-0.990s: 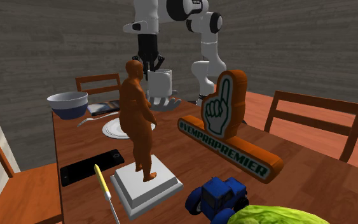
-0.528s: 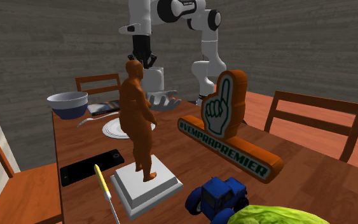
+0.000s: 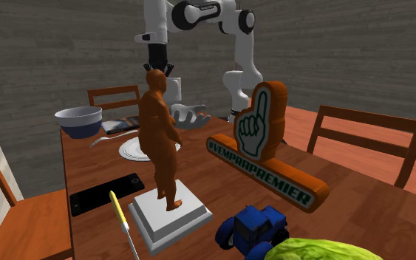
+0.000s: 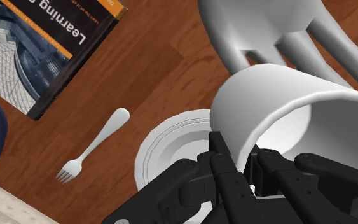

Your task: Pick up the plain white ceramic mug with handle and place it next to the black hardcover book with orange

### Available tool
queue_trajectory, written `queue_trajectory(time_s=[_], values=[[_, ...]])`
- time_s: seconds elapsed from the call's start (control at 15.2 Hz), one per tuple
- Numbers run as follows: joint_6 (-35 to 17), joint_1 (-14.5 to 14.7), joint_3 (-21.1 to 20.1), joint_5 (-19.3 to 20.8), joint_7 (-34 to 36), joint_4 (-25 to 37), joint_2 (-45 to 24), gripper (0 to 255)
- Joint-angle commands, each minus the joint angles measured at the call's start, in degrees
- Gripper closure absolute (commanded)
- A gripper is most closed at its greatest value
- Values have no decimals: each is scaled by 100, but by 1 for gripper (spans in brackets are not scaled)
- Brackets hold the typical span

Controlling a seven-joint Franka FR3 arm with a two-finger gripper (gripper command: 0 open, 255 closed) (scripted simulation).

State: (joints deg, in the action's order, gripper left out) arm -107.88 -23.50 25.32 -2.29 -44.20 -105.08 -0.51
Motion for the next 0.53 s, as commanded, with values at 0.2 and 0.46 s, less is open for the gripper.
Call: queue_trajectory(time_s=[0.2,0.46], values=[[44,-303,310,68,-606,-150,198,255],[66,-558,586,80,-1132,-186,244,255]])
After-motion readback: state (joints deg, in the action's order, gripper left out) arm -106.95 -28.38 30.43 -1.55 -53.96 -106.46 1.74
